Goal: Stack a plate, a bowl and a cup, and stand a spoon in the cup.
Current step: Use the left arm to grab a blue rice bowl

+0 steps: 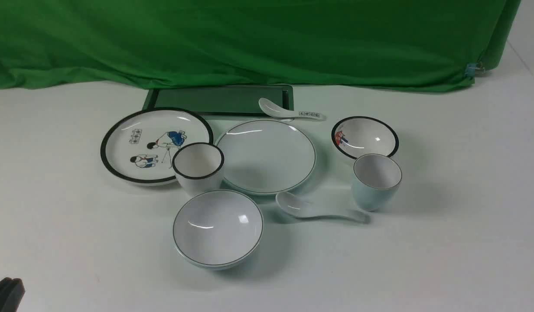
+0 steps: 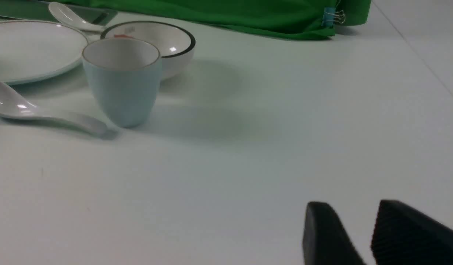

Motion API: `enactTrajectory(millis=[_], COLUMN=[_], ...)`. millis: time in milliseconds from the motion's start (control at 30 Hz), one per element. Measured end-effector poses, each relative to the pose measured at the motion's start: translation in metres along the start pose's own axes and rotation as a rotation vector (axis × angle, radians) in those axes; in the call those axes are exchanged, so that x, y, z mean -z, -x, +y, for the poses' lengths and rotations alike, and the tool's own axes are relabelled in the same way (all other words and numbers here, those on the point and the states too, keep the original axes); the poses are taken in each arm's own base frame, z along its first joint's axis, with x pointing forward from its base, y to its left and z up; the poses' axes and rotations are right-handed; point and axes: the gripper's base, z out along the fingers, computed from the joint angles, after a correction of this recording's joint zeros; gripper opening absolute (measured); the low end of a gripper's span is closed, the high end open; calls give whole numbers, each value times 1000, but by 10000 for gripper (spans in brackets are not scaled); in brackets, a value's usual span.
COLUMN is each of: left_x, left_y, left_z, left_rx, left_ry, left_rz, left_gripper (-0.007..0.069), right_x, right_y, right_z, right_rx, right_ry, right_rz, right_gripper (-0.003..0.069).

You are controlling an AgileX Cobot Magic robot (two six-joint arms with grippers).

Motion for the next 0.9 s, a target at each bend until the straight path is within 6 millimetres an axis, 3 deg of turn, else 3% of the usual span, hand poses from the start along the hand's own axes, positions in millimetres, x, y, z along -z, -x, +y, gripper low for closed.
enactTrajectory(millis=[667,900], left_x=[0,0], left_y=[0,0], left_z=[0,1], left_rx=[-1,-89], left_ry=[0,8], left_rz=[0,1], left_gripper=[-29,-29], right_x=[0,0], right_y=[0,0], right_z=[0,0], right_rx=[0,0], right_ry=[0,0], right_rz=[0,0], right_gripper=[242,242])
